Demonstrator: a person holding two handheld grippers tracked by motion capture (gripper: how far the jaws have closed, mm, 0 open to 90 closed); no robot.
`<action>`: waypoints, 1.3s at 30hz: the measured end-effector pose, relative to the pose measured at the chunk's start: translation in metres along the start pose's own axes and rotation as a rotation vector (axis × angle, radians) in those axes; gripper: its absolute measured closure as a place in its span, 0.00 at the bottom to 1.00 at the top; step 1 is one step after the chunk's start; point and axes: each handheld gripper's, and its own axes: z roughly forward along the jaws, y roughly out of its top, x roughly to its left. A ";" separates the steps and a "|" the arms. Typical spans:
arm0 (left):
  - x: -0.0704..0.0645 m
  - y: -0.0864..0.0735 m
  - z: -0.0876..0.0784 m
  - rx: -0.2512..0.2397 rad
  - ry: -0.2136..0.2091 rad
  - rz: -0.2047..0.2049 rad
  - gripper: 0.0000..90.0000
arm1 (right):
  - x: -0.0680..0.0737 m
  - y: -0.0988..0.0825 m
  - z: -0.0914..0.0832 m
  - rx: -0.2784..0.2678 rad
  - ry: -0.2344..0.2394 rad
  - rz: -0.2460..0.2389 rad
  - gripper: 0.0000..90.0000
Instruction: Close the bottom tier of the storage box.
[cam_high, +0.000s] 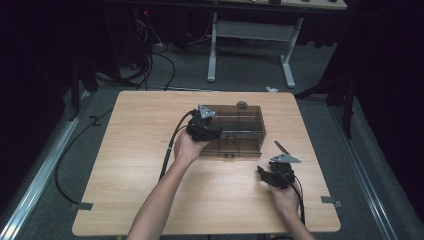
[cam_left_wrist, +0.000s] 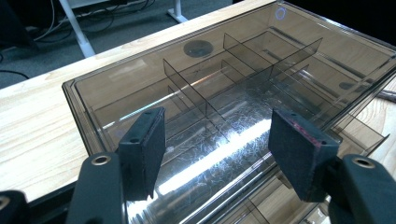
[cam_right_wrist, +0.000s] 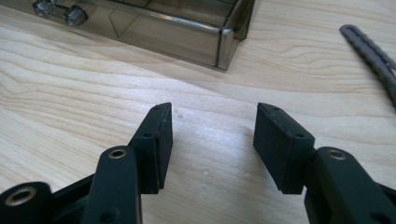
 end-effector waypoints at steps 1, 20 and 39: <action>0.000 0.000 0.000 -0.001 0.001 0.005 0.41 | -0.001 -0.001 0.000 -0.005 0.000 0.002 0.51; 0.006 -0.022 -0.041 -0.011 0.026 0.028 0.46 | -0.005 -0.003 0.001 -0.023 -0.002 -0.025 0.49; 0.017 -0.084 -0.049 0.022 -0.039 0.000 0.48 | -0.005 -0.003 0.000 -0.025 0.020 -0.040 0.55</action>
